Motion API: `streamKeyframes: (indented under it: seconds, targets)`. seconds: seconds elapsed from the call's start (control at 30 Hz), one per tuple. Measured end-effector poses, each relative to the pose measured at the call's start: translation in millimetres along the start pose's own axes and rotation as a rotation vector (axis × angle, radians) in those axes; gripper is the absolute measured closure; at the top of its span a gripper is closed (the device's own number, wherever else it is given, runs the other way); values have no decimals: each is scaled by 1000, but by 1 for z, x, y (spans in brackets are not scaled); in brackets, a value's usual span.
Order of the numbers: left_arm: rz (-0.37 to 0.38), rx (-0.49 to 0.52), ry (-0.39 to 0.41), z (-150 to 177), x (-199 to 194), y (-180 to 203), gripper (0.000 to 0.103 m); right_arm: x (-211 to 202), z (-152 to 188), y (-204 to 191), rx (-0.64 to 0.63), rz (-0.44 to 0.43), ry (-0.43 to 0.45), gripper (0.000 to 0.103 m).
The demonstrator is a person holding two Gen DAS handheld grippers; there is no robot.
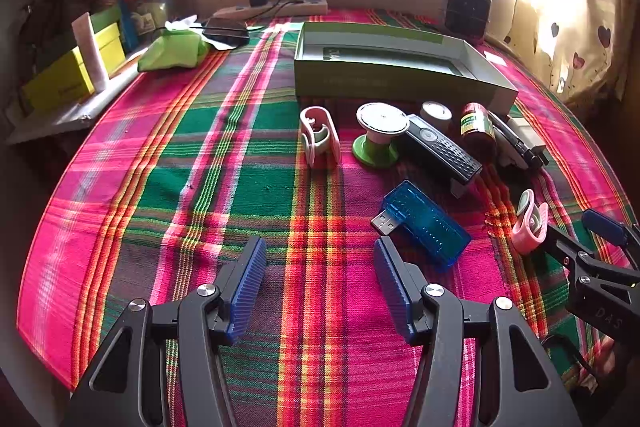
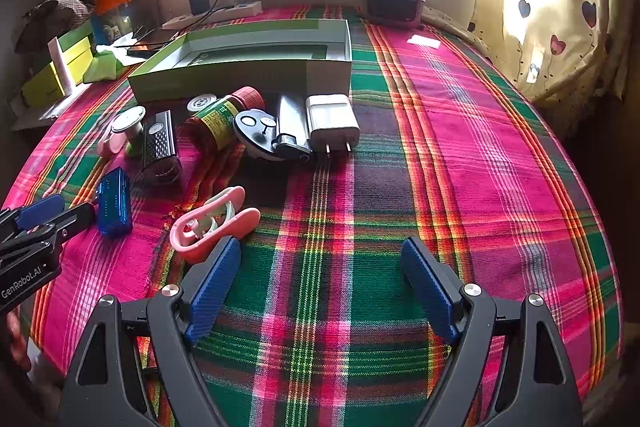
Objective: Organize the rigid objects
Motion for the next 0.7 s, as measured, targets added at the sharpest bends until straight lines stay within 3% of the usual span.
streamKeyframes:
  seconds: [0.7]
  targets:
    - [1, 0, -2, 0, 0, 0, 48, -1, 0, 0, 2, 1, 9, 20]
Point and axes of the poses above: each gripper's, at about its wrist camera, not at the fingertips, and x roughly the way its jaws point, y to its right, z to its underside, the point moved 9 cm from there along x, roughly the way its jaws point, and after that the axes turned 13 degrees about -z, right-handed, at the moved point
